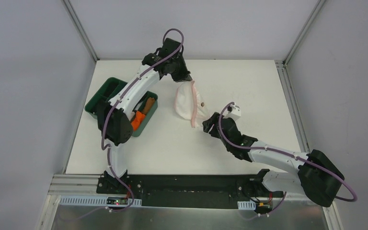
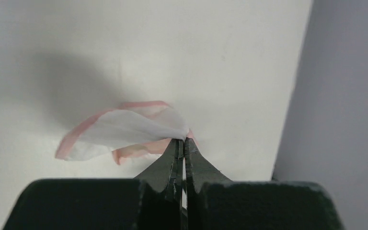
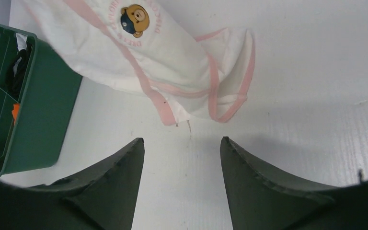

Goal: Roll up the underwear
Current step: Flatten out the underwear at the center of the board.

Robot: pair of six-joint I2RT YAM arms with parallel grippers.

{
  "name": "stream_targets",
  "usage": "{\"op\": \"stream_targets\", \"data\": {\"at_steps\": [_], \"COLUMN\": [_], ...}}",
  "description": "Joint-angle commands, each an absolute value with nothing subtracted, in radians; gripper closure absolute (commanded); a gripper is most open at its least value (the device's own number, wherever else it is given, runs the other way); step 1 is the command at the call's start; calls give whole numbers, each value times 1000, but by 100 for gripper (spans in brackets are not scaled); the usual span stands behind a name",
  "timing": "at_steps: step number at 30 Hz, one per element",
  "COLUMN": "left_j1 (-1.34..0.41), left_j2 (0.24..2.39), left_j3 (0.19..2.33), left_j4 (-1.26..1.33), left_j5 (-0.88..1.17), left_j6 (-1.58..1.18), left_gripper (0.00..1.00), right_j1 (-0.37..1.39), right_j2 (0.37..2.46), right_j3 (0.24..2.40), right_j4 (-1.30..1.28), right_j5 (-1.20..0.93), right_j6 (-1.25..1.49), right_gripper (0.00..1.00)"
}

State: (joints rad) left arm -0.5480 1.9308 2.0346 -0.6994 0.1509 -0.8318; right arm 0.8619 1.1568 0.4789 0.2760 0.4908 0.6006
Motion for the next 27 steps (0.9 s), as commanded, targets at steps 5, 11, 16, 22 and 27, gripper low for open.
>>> {"op": "stream_targets", "data": {"at_steps": [5,11,16,22,27], "left_j1": [-442,-430,-430,-428,-427], "left_j2": [2104,2104,2095,2094,2094], "left_j3": [1975,1917,1906,1906,1905], "left_j4": [-692,-695,-696,-695,-695], "left_j5": [209,241,261,269,283], "left_j6": [-732,-727,-717,-712,-713], "left_gripper": [100,100,100,100,100], "right_j1": [812,820,824,825,821], "right_j2": [1321,1498,1585,1653,1711], "right_j3": [688,867,934,974,1023], "right_j4": [62,-101,-168,-197,-227], "right_j5": [353,322,310,290,301], "right_j6": [821,830,843,874,867], "right_gripper": [39,45,49,49,50]}}
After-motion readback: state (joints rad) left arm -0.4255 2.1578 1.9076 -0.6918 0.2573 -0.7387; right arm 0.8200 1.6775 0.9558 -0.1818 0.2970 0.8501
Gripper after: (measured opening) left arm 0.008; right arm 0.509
